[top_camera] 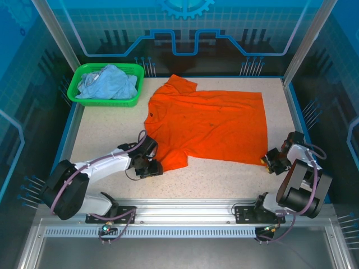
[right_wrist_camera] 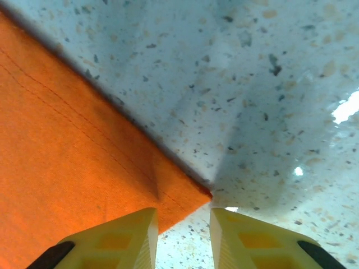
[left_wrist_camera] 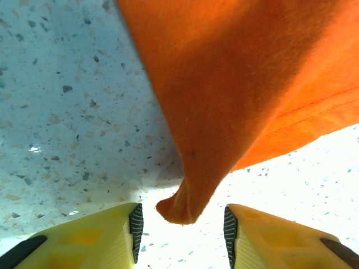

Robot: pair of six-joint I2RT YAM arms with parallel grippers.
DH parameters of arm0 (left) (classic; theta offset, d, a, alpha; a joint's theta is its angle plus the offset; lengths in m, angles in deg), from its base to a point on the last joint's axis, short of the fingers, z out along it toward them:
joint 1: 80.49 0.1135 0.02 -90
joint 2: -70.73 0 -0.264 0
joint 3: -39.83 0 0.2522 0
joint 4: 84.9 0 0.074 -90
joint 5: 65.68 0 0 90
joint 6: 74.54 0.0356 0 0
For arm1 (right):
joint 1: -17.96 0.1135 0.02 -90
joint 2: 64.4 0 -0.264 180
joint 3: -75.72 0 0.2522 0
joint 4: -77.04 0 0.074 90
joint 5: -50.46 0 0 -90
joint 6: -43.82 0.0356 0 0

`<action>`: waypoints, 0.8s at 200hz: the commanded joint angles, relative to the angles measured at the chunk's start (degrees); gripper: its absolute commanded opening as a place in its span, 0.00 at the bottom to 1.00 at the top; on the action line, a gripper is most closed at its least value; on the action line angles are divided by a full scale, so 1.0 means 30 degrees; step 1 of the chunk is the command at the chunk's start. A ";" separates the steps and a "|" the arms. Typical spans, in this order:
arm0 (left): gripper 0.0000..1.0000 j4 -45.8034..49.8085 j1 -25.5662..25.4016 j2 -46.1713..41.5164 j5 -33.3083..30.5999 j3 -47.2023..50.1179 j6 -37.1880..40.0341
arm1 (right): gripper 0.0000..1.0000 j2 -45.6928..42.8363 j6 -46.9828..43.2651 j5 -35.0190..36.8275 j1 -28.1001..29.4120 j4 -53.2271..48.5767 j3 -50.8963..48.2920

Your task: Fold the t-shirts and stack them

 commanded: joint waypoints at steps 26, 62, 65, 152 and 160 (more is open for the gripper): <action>0.39 0.0132 -0.0116 0.0560 0.0354 -0.0439 0.0117 | 0.27 0.1416 -0.0332 0.0038 -0.0282 0.0016 0.0554; 0.32 0.0227 -0.0133 0.0763 0.0092 -0.0516 0.0251 | 0.25 0.1351 0.0262 0.0608 -0.0304 -0.0136 0.0438; 0.31 0.0213 -0.0108 0.0785 0.0070 -0.0535 0.0264 | 0.25 0.1335 0.0277 0.0650 -0.0285 -0.0142 0.0437; 0.18 0.0227 -0.0124 0.1437 -0.0254 -0.0926 0.0107 | 0.01 0.1995 -0.0015 0.0976 -0.0222 -0.0887 0.1215; 0.16 0.0333 -0.0132 0.1437 -0.0260 -0.0969 0.0141 | 0.00 0.1886 -0.0093 0.1040 -0.0189 -0.1024 0.1268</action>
